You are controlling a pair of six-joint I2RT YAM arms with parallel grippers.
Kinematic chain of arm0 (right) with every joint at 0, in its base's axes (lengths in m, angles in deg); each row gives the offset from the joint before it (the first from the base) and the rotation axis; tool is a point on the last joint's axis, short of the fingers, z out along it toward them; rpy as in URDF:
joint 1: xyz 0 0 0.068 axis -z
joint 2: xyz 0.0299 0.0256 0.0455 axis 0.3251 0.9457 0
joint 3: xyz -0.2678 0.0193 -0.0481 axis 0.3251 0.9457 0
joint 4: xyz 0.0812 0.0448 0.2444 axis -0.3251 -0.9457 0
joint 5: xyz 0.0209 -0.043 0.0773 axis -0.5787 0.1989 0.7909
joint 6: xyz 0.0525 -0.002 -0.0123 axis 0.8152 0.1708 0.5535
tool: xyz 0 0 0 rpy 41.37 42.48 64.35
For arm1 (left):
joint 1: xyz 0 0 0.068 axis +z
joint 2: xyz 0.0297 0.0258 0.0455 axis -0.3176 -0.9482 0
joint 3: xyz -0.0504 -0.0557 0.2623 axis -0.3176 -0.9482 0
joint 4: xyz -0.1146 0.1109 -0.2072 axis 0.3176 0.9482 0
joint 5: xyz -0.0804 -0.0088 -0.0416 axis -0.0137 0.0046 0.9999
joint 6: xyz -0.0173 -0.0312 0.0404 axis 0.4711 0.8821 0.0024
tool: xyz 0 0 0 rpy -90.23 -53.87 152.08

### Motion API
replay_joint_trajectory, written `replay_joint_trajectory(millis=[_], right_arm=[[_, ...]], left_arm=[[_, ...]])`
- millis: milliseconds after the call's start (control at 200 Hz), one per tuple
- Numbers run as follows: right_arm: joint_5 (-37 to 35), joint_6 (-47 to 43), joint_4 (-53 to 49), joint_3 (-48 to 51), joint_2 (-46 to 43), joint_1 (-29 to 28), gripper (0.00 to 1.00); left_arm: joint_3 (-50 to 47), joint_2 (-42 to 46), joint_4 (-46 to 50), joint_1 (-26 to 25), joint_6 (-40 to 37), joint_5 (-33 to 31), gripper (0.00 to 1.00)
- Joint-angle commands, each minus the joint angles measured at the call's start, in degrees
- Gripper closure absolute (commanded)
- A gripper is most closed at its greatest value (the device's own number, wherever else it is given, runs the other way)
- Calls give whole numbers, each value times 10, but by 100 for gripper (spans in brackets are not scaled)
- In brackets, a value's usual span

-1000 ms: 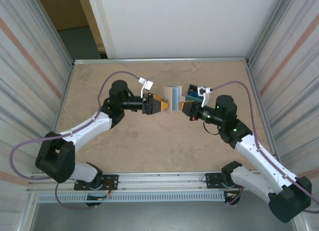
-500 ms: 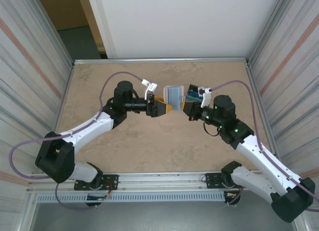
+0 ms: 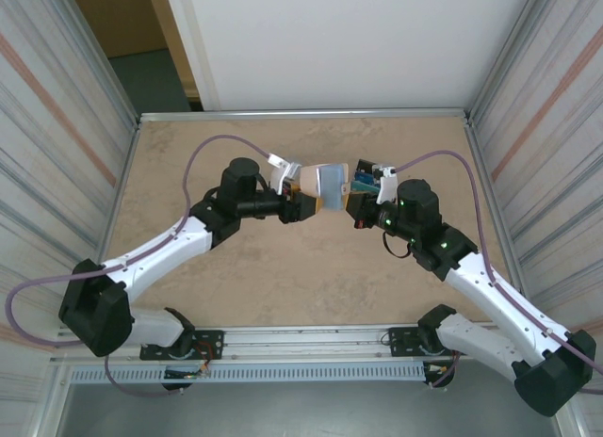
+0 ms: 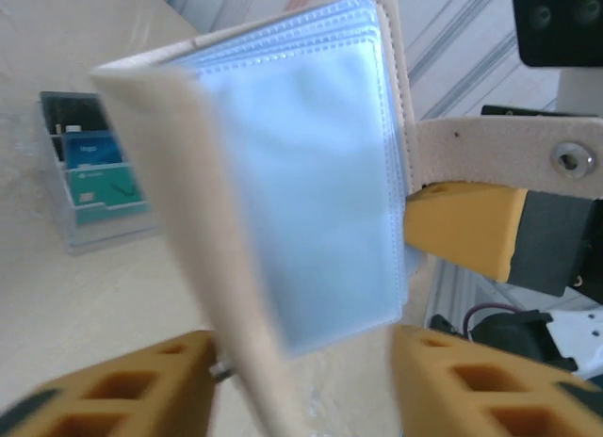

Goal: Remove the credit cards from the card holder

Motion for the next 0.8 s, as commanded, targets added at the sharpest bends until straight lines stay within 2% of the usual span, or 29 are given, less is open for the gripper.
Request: replay_joint_trajectory(millis=[0, 105, 321, 797], right_arm=[[-10, -10, 13, -24, -6, -5, 100], [0, -6, 18, -25, -5, -5, 100], [32, 5, 36, -19, -8, -5, 100], [68, 34, 87, -4, 0, -5, 100]], left_arm=[[18, 16, 23, -4, -27, -30, 68], [22, 13, 30, -6, -30, -34, 79], [26, 6, 44, -9, -32, -44, 92], [22, -13, 22, -10, -16, -40, 100]])
